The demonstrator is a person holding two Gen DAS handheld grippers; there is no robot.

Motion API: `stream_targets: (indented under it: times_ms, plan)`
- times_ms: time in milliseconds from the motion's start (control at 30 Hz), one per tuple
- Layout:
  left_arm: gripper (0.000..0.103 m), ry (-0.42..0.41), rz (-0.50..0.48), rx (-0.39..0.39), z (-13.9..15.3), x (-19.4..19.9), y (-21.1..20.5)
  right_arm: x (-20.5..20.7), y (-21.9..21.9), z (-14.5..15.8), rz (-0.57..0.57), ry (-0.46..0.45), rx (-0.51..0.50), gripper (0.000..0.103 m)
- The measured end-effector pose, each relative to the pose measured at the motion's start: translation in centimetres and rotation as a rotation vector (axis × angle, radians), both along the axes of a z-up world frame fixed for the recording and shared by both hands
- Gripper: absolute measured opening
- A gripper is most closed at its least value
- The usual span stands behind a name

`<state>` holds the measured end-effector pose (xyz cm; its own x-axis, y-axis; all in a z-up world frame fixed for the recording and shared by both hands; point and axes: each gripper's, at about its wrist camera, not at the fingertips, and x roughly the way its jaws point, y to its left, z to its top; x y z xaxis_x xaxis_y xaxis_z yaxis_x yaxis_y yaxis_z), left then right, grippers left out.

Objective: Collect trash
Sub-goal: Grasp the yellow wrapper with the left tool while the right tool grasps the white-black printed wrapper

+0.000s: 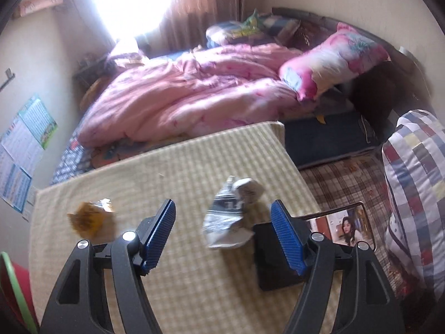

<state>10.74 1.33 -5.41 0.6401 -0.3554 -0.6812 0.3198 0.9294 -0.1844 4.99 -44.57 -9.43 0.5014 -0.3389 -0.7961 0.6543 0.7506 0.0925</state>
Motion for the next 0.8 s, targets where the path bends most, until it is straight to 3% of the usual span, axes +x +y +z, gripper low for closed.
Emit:
stream_targets:
  times_ms: [167, 267, 467, 567, 700, 767, 800]
  plan:
    - [0.076, -0.032, -0.131, 0.015, 0.8, -0.2, -7.1, 1.6, -1.9, -3.3, 0.070, 0.097, 0.050, 0.065]
    - [0.080, -0.049, -0.208, 0.017, 0.9, 0.4, -11.8, 2.0, -2.0, -4.3, 0.124, 0.088, 0.104, 0.044]
    - [0.081, -0.025, -0.373, 0.022, -0.4, 3.2, -21.2, 0.3, 1.3, -2.8, 0.333, -0.035, 0.166, 0.044]
    - [0.083, 0.001, -0.441, 0.121, -2.7, 4.9, -26.2, -1.5, 3.5, -2.1, 0.413, -0.066, 0.207, 0.044]
    - [0.083, 0.040, -0.459, 0.153, -4.9, 7.0, -29.6, -2.9, 5.1, -1.7, 0.461, -0.071, 0.242, 0.044]
    - [0.078, 0.067, -0.468, 0.174, -6.0, 8.0, -30.5, -3.5, 5.7, -1.6, 0.473, -0.064, 0.250, 0.044]
    - [0.067, 0.091, -0.469, 0.194, -6.7, 8.5, -30.9, -3.7, 5.7, -1.6, 0.475, -0.062, 0.255, 0.044]
